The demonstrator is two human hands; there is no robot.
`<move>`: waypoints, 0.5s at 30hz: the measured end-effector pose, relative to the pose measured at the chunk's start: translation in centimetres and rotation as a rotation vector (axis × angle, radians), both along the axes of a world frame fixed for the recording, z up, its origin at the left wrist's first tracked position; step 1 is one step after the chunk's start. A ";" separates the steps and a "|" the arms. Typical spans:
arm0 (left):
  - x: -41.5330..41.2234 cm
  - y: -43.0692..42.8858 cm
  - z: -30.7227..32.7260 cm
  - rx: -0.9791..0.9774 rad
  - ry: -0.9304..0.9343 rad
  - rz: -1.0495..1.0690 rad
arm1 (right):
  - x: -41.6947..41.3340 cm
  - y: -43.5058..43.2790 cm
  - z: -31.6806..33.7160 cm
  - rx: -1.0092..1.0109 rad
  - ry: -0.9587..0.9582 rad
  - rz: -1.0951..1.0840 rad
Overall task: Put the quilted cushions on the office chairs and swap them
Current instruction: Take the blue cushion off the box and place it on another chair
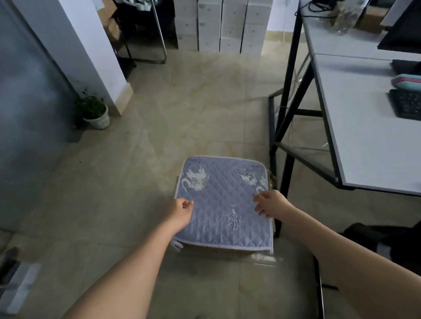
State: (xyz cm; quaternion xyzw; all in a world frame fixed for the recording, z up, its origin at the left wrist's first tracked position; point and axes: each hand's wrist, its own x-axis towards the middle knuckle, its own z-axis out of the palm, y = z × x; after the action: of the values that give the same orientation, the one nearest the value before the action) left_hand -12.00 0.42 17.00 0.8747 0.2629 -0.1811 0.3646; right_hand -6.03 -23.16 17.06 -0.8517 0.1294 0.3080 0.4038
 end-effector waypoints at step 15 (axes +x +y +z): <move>8.2 3.9 -15.6 0.088 -0.013 0.071 | 5.1 -2.2 -15.0 -0.155 -0.061 -0.136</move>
State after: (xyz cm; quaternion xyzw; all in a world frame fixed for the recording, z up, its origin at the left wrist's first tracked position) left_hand -3.80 4.30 1.35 0.8813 0.2991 -0.1506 0.3335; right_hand -0.90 -25.31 2.09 -0.8785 0.1980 0.2430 0.3605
